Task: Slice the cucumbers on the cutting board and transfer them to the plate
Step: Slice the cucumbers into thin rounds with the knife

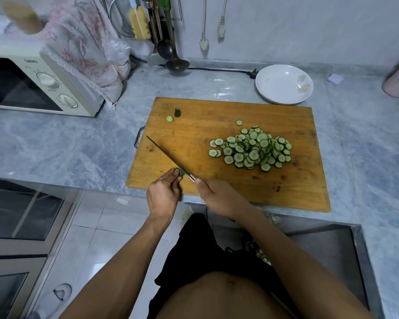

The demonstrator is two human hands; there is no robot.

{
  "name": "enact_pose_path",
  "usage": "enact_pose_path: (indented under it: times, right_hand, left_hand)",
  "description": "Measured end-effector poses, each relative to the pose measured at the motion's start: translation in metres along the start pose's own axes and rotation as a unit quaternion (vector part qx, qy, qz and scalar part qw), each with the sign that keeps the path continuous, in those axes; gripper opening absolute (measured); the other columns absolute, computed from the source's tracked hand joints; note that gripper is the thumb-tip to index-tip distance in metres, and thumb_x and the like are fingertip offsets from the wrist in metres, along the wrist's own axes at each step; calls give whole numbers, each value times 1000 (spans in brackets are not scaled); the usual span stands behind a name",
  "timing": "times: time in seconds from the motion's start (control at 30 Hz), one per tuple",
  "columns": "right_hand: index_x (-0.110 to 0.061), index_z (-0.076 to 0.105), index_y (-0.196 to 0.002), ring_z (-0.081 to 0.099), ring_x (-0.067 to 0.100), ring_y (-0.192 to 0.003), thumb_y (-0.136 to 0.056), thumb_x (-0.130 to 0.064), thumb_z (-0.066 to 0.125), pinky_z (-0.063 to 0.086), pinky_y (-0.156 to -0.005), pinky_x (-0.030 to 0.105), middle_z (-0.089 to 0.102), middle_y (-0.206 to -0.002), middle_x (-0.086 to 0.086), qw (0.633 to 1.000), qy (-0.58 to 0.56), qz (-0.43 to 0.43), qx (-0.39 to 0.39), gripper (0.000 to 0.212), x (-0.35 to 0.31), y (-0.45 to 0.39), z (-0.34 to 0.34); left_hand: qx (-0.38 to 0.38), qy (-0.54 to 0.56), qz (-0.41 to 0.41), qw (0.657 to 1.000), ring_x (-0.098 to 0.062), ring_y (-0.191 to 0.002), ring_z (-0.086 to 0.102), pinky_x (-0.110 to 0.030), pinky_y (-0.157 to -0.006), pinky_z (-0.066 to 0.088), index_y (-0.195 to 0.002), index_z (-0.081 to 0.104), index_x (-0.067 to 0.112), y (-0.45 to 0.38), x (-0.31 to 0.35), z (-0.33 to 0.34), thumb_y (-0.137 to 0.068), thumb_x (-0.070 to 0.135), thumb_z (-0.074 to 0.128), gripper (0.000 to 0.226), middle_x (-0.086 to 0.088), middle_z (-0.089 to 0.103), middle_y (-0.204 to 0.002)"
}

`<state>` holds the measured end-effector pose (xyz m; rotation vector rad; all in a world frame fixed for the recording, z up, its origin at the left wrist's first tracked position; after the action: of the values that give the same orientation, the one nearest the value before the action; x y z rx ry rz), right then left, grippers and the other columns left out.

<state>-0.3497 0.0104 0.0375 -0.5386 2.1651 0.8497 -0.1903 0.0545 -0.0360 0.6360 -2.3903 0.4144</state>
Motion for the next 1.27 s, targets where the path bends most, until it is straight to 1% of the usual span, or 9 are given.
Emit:
enact_pose_path:
  times: [0.13, 0.2, 0.3, 0.5, 0.7, 0.77, 1.0, 1.1, 1.27]
  right_hand:
    - [-5, 53, -75, 55, 26, -68, -106, -46, 27, 42, -66, 37, 58, -74, 21, 1000, 1, 10, -13, 58, 1, 14, -9]
    - [-7, 47, -69, 50, 23, -61, -106, -45, 28, 37, -60, 36, 52, -66, 14, 1000, 18, -5, -25, 56, 0, 20, -11]
    - [-13, 40, -65, 44, 15, -54, -106, -45, 28, 30, -53, 30, 45, -60, 5, 999, 39, -14, -32, 54, 1, 25, -10]
    - [-13, 41, -64, 41, 12, -53, -106, -45, 28, 28, -51, 26, 43, -59, 2, 998, 43, -21, -31, 54, 2, 30, -7]
    - [-11, 41, -66, 44, 14, -57, -106, -46, 26, 30, -54, 29, 45, -63, 4, 999, 25, -9, -46, 55, -3, 26, -9]
    - [-14, 41, -65, 44, 14, -58, -106, -47, 26, 31, -55, 30, 45, -63, 3, 999, 24, 0, -48, 55, -2, 23, -8]
    - [-13, 39, -61, 45, 18, -55, -107, -42, 26, 30, -54, 34, 44, -59, 5, 999, 32, 7, -21, 56, -4, 0, 9]
    - [-13, 39, -62, 44, 16, -55, -107, -43, 26, 29, -54, 33, 45, -59, 4, 999, 21, 20, -19, 56, -5, -3, 9]
    - [-12, 45, -72, 47, 19, -60, -106, -48, 27, 34, -59, 32, 49, -66, 6, 998, -33, 51, -26, 52, -5, 2, 3]
  left_hand:
    - [1, 19, -8, 1000, -17, -100, 68, -22, -85, 49, -105, 75, 11, 0, -4, 4, -87, 9, 66, 20, -3, 69, -116]
    - [3, 19, -5, 1000, -15, -100, 68, -19, -83, 49, -104, 76, 11, 0, -7, 5, -87, 9, 66, 20, -3, 69, -116]
    - [5, 15, 1, 1000, -16, -98, 69, -23, -77, 54, -102, 77, 12, 0, -10, 7, -87, 10, 65, 19, -2, 70, -115]
    - [0, 2, 18, 1000, -20, -91, 70, -26, -71, 53, -96, 78, 10, -1, -13, 7, -86, 11, 62, 19, -4, 73, -109]
    - [0, 11, 6, 1000, -17, -96, 69, -14, -77, 44, -102, 77, 10, -1, -12, 7, -83, 2, 63, 24, -4, 70, -115]
    - [-5, 13, -2, 1000, -17, -94, 68, -9, -74, 39, -102, 76, 10, -1, -10, 6, -83, 0, 62, 26, -4, 70, -115]
    - [7, -29, 21, 999, -27, -82, 70, -21, -62, 44, -91, 78, 11, 0, -6, 7, -81, 13, 56, 24, -5, 73, -108]
    - [9, -18, 8, 1000, -25, -86, 71, -22, -68, 47, -96, 77, 10, 1, -4, 5, -80, 3, 66, 21, -6, 71, -112]
    - [-3, 0, 6, 1000, -19, -96, 69, -24, -79, 52, -103, 76, 12, 4, -5, 4, -81, 0, 64, 28, -4, 69, -117]
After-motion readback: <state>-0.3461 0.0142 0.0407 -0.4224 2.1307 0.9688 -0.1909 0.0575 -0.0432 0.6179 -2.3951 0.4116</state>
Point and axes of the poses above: each hand's wrist, its own y-axis away from the middle knuckle, its own z-axis out of the palm, x = y × z, the point moved 1 cm from there along -y, towards the middle knuckle
